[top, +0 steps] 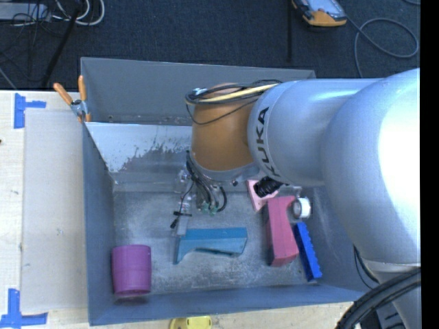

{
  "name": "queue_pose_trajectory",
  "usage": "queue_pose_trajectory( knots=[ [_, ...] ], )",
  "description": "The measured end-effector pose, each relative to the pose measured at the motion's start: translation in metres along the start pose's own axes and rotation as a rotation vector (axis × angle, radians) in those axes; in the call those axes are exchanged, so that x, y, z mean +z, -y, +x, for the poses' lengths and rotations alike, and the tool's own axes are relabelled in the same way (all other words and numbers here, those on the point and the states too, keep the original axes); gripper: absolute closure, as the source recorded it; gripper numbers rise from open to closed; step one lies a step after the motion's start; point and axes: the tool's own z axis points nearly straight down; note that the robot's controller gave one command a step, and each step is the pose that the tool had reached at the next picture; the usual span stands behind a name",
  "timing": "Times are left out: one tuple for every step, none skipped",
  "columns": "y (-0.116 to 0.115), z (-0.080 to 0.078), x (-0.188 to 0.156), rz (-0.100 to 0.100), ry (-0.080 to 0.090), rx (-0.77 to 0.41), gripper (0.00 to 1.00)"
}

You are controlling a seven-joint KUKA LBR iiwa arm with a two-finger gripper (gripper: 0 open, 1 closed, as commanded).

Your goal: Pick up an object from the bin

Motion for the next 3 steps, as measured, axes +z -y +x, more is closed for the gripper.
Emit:
queue_pose_trajectory(
  knots=[
    [0.006, 0.001, 0.01, 0.0, -0.001, -0.208, 0.0],
    [0.053, -0.019, -0.019, -0.001, 0.0, -0.011, 0.0],
    [0.07, -0.033, -0.021, 0.0, 0.005, -0.05, 0.0]
  ],
)
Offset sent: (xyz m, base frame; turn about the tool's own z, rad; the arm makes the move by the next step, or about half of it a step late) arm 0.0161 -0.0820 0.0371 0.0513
